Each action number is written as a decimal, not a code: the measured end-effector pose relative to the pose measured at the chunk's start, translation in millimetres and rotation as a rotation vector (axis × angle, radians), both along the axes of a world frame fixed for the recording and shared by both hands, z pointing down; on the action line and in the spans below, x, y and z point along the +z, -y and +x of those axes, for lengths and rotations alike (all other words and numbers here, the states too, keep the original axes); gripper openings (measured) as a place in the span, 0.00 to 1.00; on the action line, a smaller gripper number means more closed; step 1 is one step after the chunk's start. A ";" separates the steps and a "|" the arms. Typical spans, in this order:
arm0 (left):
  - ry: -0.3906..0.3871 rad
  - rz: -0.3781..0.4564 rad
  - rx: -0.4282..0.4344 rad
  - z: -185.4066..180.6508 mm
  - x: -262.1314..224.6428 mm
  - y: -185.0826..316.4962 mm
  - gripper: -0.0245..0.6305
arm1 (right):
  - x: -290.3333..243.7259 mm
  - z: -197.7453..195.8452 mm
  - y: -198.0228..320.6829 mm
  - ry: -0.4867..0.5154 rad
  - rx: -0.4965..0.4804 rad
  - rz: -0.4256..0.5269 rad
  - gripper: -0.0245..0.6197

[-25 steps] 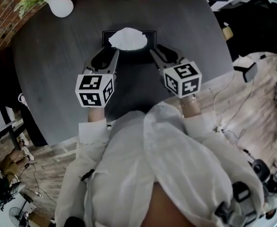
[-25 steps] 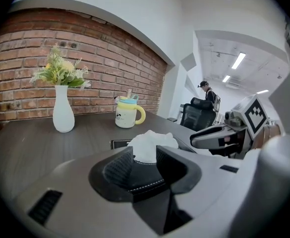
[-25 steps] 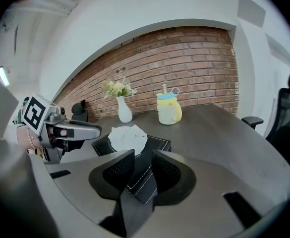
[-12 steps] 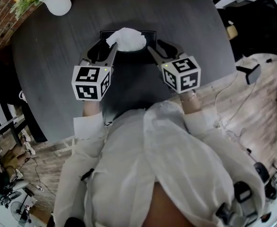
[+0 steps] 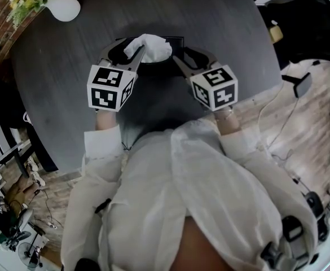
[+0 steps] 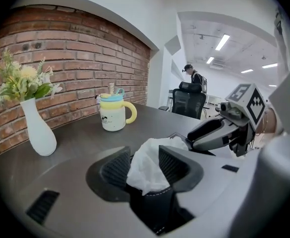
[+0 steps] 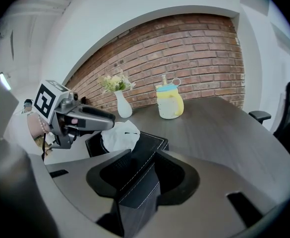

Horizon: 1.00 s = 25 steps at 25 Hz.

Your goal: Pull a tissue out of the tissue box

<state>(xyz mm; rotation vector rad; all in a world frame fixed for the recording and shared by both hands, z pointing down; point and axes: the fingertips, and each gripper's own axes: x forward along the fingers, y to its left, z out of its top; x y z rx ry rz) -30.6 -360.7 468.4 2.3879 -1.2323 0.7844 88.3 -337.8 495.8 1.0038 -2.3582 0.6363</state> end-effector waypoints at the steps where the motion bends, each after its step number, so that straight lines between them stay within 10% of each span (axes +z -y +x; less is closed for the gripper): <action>1: 0.002 -0.005 0.001 0.5 2.0 2.4 0.28 | 0.3 0.0 0.0 -0.003 -0.003 0.000 0.24; 16: 0.085 -0.069 0.079 3.4 22.3 7.5 0.28 | 0.2 0.1 -1.0 0.003 -0.014 0.025 0.24; 25: 0.145 -0.040 0.107 4.0 20.5 6.5 0.08 | 0.9 -2.0 0.8 -0.025 -0.019 0.025 0.24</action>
